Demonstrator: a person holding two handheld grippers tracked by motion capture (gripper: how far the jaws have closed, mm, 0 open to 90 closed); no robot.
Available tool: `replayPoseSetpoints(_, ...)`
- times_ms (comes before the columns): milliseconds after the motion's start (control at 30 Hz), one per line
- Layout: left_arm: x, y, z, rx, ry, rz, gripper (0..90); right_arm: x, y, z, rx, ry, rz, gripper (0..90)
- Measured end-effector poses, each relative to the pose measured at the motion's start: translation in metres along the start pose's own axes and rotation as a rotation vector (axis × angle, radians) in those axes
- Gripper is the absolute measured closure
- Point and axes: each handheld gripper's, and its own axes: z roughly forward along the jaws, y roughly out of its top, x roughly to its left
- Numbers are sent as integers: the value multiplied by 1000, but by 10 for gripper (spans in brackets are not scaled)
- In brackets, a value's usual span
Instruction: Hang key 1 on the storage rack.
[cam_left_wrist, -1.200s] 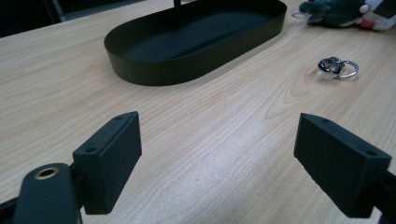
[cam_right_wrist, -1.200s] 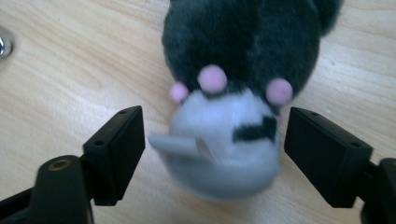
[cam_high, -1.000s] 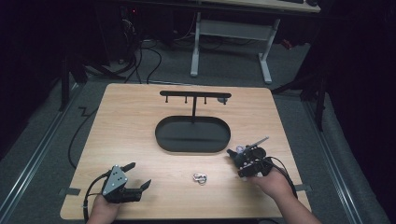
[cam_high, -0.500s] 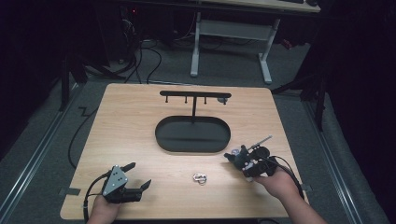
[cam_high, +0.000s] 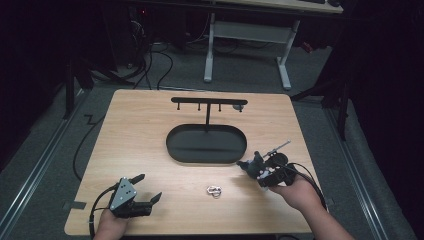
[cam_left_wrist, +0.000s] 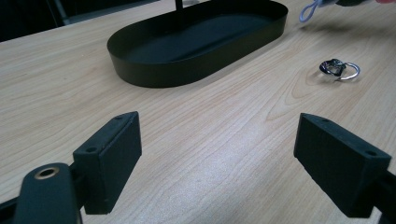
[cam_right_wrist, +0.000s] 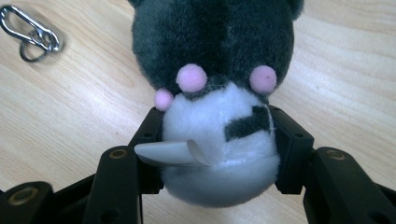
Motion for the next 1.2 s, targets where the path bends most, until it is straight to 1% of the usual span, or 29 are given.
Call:
replayPoseSetpoints(133,0,0,0,0,0,-1,158,1,5,-3,-13,11,-2,481)
replayPoseSetpoints(233,0,0,0,0,0,1,158,2,7,-4,-6,9,-5,483)
replayPoseSetpoints(367,0,0,0,0,-1,1,158,2,11,-8,-13,18,-4,486)
replayPoseSetpoints(600,-1,0,1,-2,0,5,158,1,19,-23,-27,16,-3,488)
replayPoseSetpoints(633,-1,0,1,-3,0,7,158,1,21,-27,-32,28,2,488)
replayPoseSetpoints(700,-1,0,0,0,-2,11,158,0,23,-29,-35,28,-4,488)
replayPoseSetpoints(833,-1,0,0,-1,-2,9,159,0,31,-39,-36,26,-3,488)
replayPoseSetpoints(1067,-1,0,1,-1,-3,9,159,1,41,-51,-24,22,-4,488)
replayPoseSetpoints(1100,-1,0,1,0,-3,10,158,1,44,-53,-22,22,-13,488)
replayPoseSetpoints(1133,-1,0,1,0,-4,10,159,2,46,-55,-17,21,-10,488)
replayPoseSetpoints(1200,-1,0,1,0,-4,10,159,2,50,-58,-24,24,-22,488)
